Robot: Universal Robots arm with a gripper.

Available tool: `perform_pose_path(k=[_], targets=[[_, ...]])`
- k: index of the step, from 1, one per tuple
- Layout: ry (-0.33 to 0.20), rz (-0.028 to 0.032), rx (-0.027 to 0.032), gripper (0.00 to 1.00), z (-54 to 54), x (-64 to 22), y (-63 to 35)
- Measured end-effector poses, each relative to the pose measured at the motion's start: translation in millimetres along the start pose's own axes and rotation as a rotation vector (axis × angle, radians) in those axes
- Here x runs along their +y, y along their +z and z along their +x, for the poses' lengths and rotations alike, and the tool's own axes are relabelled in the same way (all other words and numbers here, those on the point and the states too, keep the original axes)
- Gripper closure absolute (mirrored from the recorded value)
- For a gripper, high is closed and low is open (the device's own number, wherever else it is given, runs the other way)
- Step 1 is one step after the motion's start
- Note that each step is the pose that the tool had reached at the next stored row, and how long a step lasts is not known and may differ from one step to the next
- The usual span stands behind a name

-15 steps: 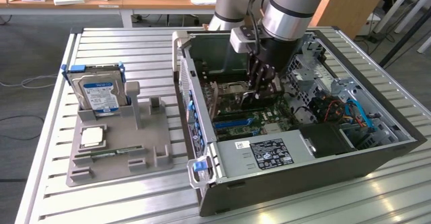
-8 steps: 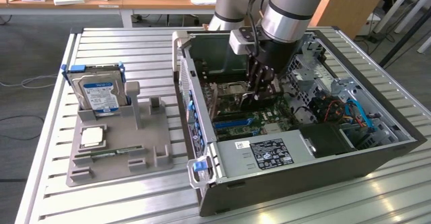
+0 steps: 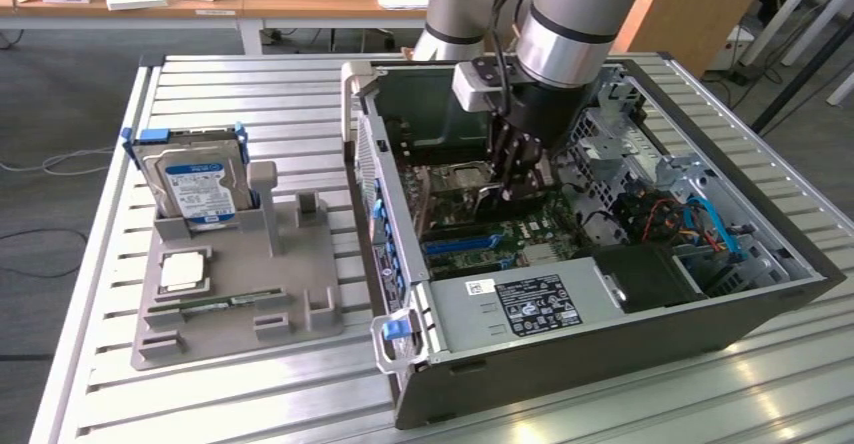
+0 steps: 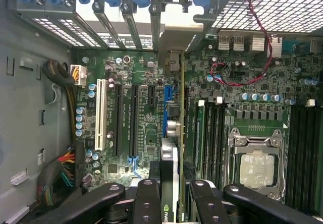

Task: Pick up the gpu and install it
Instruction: 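Insert the gpu into the slot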

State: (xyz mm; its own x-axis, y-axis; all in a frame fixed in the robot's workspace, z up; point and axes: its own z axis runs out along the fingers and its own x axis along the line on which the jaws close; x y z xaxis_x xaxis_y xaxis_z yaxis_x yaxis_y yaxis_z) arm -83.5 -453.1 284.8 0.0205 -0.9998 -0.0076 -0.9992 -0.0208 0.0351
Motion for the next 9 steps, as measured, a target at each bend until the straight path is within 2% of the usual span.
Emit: perform_pose_path(k=[9], targets=[[0.0,-0.0001,0.0001,0.73,0.0,0.5,2.4]])
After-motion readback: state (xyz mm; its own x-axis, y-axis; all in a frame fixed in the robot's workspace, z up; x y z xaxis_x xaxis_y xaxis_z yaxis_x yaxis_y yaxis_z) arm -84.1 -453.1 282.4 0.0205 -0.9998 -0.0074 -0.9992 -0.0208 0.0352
